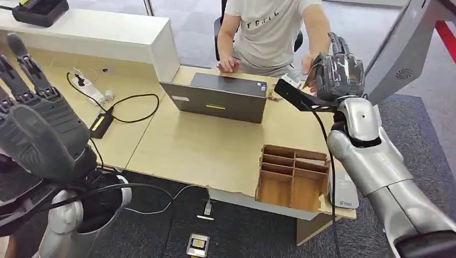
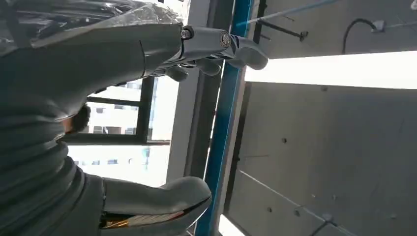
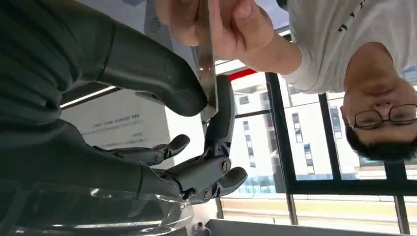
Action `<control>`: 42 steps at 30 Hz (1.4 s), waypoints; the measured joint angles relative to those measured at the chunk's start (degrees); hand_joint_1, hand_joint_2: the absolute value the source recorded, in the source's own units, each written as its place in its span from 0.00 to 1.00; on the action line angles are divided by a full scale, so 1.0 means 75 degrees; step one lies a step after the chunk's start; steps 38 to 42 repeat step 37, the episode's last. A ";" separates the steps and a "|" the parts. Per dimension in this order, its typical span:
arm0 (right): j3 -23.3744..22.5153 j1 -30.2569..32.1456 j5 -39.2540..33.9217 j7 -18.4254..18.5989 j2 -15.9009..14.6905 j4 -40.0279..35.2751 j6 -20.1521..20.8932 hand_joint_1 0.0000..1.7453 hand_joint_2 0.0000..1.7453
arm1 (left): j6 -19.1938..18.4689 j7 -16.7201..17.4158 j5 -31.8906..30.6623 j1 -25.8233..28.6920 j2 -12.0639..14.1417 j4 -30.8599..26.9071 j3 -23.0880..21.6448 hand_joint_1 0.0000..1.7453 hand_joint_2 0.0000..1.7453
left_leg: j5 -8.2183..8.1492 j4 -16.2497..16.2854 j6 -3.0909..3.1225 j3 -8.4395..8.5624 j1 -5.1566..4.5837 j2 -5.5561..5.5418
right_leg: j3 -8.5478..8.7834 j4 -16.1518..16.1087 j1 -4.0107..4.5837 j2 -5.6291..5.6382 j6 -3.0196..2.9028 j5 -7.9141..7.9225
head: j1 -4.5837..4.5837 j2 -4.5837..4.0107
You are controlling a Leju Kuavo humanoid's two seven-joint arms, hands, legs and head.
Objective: Pass the card to the sensor for recognition and then transmit it.
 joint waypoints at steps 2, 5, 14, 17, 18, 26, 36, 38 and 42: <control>0.0006 -0.0001 -0.0003 0.0000 0.0000 0.0047 -0.0012 1.00 1.00 | -0.0012 0.0000 0.0015 -0.0001 0.0000 0.0003 0.0000 0.00 1.00 | 0.0000 0.0000 0.0000 0.0001 0.0000 0.0000 | 0.0000 0.0000 0.0000 0.0000 0.0000 0.0000 | 0.0000 0.0000; 0.0023 -0.0002 -0.0003 0.0000 0.0000 0.0114 -0.0009 1.00 1.00 | -0.0012 -0.0003 0.0035 -0.0001 0.0000 0.0006 0.0000 0.00 1.00 | 0.0000 0.0001 0.0000 0.0001 0.0000 0.0000 | 0.0000 0.0000 0.0000 0.0000 0.0000 0.0000 | 0.0000 0.0000; 0.0090 0.0015 -0.0114 0.0055 -0.0018 0.0324 -0.0391 0.00 1.00 | -0.0134 -0.0003 0.0122 -0.0004 0.0000 0.0009 0.0003 0.00 1.00 | 0.0000 0.0001 0.0000 0.0001 0.0000 0.0000 | -0.0002 0.0000 0.0000 0.0000 0.0000 0.0000 | -0.0003 0.0000; 0.0111 0.0076 -0.0207 0.0079 -0.0067 0.0391 -0.0516 0.00 1.00 | -0.0384 -0.0003 0.0131 0.0004 -0.0009 0.0026 0.0026 0.00 1.00 | 0.0000 0.0001 0.0000 0.0001 0.0000 0.0000 | -0.0002 0.0000 0.0000 0.0000 0.0000 0.0000 | -0.0003 0.0000; 0.0111 0.0114 -0.0298 0.0079 -0.0090 0.0394 -0.0604 0.00 1.00 | -0.0490 -0.0003 0.0134 0.0012 -0.0026 0.0038 0.0035 0.00 1.00 | 0.0000 0.0002 0.0000 0.0000 -0.0001 0.0001 | -0.0002 -0.0001 0.0000 0.0000 0.0000 0.0000 | 0.0000 0.0000; -0.0018 0.0432 -0.1041 -0.0003 -0.0324 0.0114 -0.1358 0.00 1.00 | -0.0673 -0.0003 0.0184 0.0064 -0.0108 0.0163 0.0134 0.00 1.00 | -0.0001 0.0003 0.0000 0.0000 -0.0001 0.0005 | -0.0005 -0.0001 0.0000 0.0005 0.0000 0.0000 | 0.0000 0.0000; -0.0356 0.2489 -0.1717 -0.0610 -0.0627 -0.2543 -0.2163 0.00 1.00 | -0.0884 -0.0012 -0.0251 0.0597 -0.0125 0.0222 0.0452 0.00 1.00 | -0.0009 0.0001 -0.0002 0.0003 0.0010 0.0001 | 0.0002 -0.0001 0.0010 0.0001 0.0000 -0.0012 | 0.0000 0.0000; -0.0391 0.2757 -0.1837 -0.0676 -0.0638 -0.2852 -0.2242 0.00 1.00 | -0.0983 -0.0012 -0.0321 0.0656 -0.0128 0.0222 0.0484 0.00 1.00 | -0.0011 0.0001 -0.0006 0.0003 0.0010 0.0001 | 0.0002 -0.0001 0.0011 0.0000 -0.0002 -0.0015 | 0.0003 0.0000; -0.0391 0.2757 -0.1837 -0.0676 -0.0638 -0.2852 -0.2242 0.00 1.00 | -0.0983 -0.0012 -0.0321 0.0656 -0.0128 0.0222 0.0484 0.00 1.00 | -0.0011 0.0001 -0.0006 0.0003 0.0010 0.0001 | 0.0002 -0.0001 0.0011 0.0000 -0.0002 -0.0015 | 0.0003 0.0000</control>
